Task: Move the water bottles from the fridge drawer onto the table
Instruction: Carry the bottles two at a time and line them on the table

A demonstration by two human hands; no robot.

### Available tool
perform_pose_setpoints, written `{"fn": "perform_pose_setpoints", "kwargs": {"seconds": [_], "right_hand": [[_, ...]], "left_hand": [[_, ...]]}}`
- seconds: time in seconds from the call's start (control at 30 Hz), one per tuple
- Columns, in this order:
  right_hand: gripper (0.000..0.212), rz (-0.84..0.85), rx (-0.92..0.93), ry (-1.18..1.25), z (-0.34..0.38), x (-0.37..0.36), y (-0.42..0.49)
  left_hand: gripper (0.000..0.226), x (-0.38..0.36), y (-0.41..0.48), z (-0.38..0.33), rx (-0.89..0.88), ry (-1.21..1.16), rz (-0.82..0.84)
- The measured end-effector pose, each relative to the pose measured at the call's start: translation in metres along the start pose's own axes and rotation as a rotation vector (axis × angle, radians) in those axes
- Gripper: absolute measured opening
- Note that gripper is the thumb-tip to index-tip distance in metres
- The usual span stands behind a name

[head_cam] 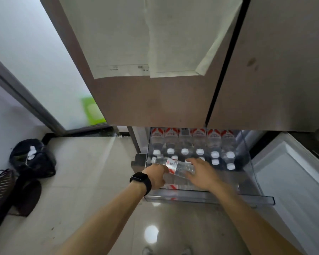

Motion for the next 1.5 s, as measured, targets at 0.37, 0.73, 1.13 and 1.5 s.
{"fn": "perform_pose_setpoints", "kwargs": {"seconds": [0.37,0.73,1.13,1.5], "right_hand": [[0.079,0.155,-0.013,-0.325,0.004,-0.071,0.066],[0.090,0.151,-0.038,-0.441,0.005,-0.096,0.083],[0.075,-0.078,-0.155,0.252,-0.087,0.002,0.022],[0.083,-0.162,-0.136,0.429,-0.089,0.018,-0.003]], "left_hand": [[0.087,-0.073,0.046,0.022,0.127,-0.016,0.365],[0.055,-0.083,0.055,0.028,0.118,0.122,0.508],[0.060,-0.043,0.052,0.010,0.026,-0.001,0.348],[0.075,0.058,0.038,-0.074,-0.392,0.464,-0.091]]}}
Point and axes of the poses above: each hand's wrist, its own y-axis towards the middle knuckle, its own x-axis out of the back of the hand, z = x × y, the point moved 5 cm from there along y, towards the middle knuckle, and after that the axes turned 9 degrees about -z, right-handed, at the moved point
